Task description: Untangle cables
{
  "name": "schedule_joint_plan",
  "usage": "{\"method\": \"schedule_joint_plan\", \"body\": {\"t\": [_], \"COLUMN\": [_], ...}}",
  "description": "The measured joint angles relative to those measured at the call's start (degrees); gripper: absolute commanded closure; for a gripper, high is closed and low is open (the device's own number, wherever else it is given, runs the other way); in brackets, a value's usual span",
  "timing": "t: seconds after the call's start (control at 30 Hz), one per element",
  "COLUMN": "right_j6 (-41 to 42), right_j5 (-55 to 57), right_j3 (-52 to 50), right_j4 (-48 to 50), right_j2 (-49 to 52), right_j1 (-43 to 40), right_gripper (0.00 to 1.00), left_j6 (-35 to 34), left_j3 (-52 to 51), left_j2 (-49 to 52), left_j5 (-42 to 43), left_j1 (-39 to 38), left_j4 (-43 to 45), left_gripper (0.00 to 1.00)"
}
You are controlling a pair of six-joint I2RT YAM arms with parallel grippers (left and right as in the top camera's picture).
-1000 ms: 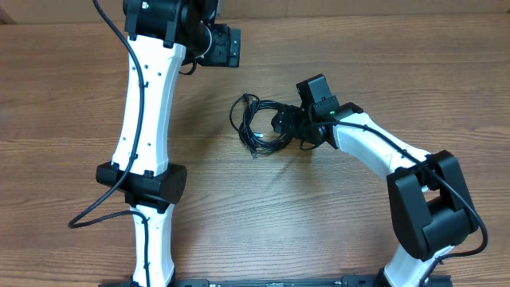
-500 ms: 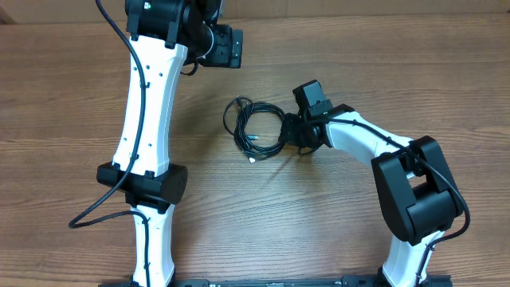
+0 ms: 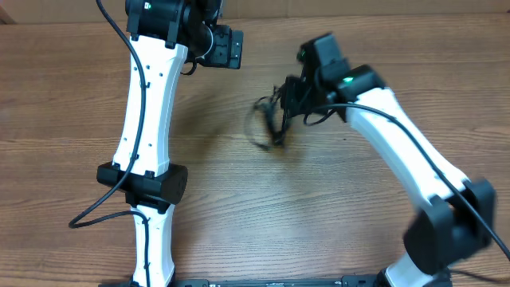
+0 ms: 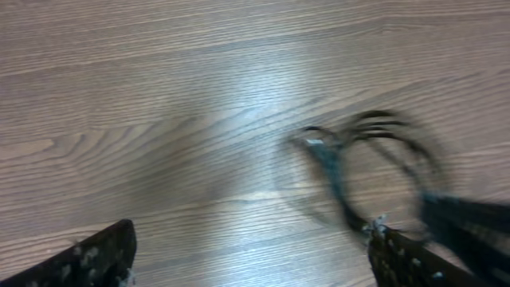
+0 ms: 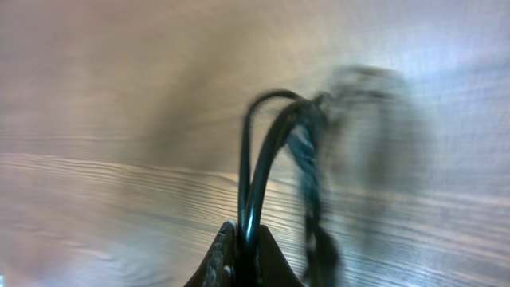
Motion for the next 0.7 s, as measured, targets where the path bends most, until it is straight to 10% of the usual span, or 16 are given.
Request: {"method": "schedule_joint_plan", "body": {"t": [0.7], "right_j6": [-12.7], "right_j5": [4.8], "right_j3": [10.1], "right_j4": [-0.7], "right_j2": [-21.7], "right_j1": [-0.4], "right_gripper": [0.96], "left_j6": [4.0], "left_j3": [-2.9], "left_j2": [0.0], "left_j5": [-2.6], "left_j1": [0.0], "left_j4": [0.0], "left_gripper": [0.0]}}
